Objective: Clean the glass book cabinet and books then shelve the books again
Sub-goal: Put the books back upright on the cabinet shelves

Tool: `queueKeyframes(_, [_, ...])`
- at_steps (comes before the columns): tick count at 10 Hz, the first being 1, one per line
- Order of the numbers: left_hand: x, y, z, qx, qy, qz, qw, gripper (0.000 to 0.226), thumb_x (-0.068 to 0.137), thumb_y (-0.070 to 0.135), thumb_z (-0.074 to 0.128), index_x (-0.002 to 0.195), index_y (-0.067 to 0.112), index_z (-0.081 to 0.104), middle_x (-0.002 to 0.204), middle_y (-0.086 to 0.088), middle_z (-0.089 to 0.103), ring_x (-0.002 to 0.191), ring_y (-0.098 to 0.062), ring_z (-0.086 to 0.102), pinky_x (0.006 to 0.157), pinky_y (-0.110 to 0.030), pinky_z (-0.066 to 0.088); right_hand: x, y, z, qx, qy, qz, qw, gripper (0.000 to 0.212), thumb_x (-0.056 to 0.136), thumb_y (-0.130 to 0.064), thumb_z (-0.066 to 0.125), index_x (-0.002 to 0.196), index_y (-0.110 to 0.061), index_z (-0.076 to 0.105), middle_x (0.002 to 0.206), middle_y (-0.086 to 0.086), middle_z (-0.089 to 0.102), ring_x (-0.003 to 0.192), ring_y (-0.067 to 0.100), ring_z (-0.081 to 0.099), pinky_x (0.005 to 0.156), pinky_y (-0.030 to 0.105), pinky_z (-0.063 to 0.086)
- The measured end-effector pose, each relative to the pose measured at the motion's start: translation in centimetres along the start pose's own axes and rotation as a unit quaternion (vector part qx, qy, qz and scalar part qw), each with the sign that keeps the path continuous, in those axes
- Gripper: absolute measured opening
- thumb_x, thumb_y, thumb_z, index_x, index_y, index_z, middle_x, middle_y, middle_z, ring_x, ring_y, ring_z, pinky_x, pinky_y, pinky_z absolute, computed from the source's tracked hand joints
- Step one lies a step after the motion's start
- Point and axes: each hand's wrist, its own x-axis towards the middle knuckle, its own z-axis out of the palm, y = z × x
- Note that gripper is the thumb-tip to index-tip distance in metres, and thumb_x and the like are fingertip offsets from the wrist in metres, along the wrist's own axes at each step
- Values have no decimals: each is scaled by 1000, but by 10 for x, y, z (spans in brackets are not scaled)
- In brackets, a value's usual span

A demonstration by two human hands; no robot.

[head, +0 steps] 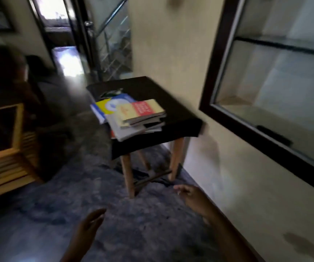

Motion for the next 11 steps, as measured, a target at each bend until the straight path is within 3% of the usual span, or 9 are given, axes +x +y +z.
queueKeyframes(1, [1, 30, -54, -70, 14, -53, 996, 19, 92, -2, 49, 99, 11, 62, 110, -14, 59, 80, 8, 63, 56, 2, 41, 46, -48, 54, 9, -45, -29, 999, 21, 94, -3, 50, 108, -14, 61, 103, 2, 60, 76, -10, 56, 72, 16, 40])
queueKeyframes(2, [45, 16, -119, -110, 15, -106, 988, 24, 97, 7, 44, 118, 5, 56, 115, -11, 56, 106, -18, 51, 56, -3, 43, 102, -125, 125, 12, -93, -53, 994, 30, 94, -4, 50, 123, -5, 55, 116, 6, 59, 95, 2, 53, 67, 4, 39])
queueKeyframes(3, [70, 19, -147, -124, 22, -136, 983, 25, 98, 15, 44, 120, 11, 55, 118, -9, 57, 106, -17, 49, 68, -19, 43, 127, -164, 145, 26, -108, -79, 991, 32, 93, -2, 49, 125, -3, 53, 123, 12, 57, 105, 12, 53, 72, 5, 40])
queueKeyframes(4, [140, 15, -192, -135, 24, -196, 971, 25, 98, 30, 45, 120, 23, 54, 118, -3, 58, 105, -18, 54, 84, -31, 37, 190, -222, 170, 38, -106, -125, 986, 36, 93, -8, 53, 129, -13, 51, 128, 6, 53, 116, 17, 53, 90, 23, 43])
queueKeyframes(7, [404, 96, -213, -111, -19, -95, 989, 11, 97, 22, 47, 99, 27, 57, 92, 2, 57, 80, -7, 53, 66, -23, 40, 380, -284, 158, -28, 56, -186, 981, 45, 88, -14, 61, 131, -13, 46, 137, 8, 45, 127, 22, 43, 95, 20, 33])
queueKeyframes(8, [508, 135, -199, -47, -62, -53, 996, 21, 96, 18, 50, 115, 14, 57, 96, -1, 58, 83, -9, 52, 81, -32, 48, 456, -305, 158, -120, 57, -156, 979, 64, 89, -43, 51, 142, -13, 31, 151, 12, 24, 141, 24, 23, 108, 29, 26])
queueKeyframes(9, [555, 153, -194, -38, -70, -18, 997, 20, 95, 10, 51, 114, 6, 55, 97, -4, 57, 87, -14, 51, 76, -21, 47, 492, -316, 174, -248, 27, -94, 964, 82, 86, -61, 44, 148, -18, 14, 156, 11, 5, 143, 28, 12, 110, 35, 23])
queueKeyframes(10, [610, 172, -190, -28, -125, 9, 992, 16, 95, 1, 46, 88, 13, 54, 81, -1, 56, 80, -13, 53, 56, -7, 39, 532, -328, 211, -348, 53, 20, 936, 98, 66, -73, 54, 139, -10, 39, 141, 27, 38, 123, 45, 45, 87, 53, 48])
queueKeyframes(11, [639, 178, -184, -23, -200, 19, 979, 23, 96, 2, 45, 79, 14, 56, 76, -1, 55, 72, -7, 54, 52, -6, 39, 554, -325, 234, -346, 90, 81, 930, 104, 43, -76, 66, 126, -14, 55, 123, 24, 58, 111, 45, 54, 75, 54, 52])
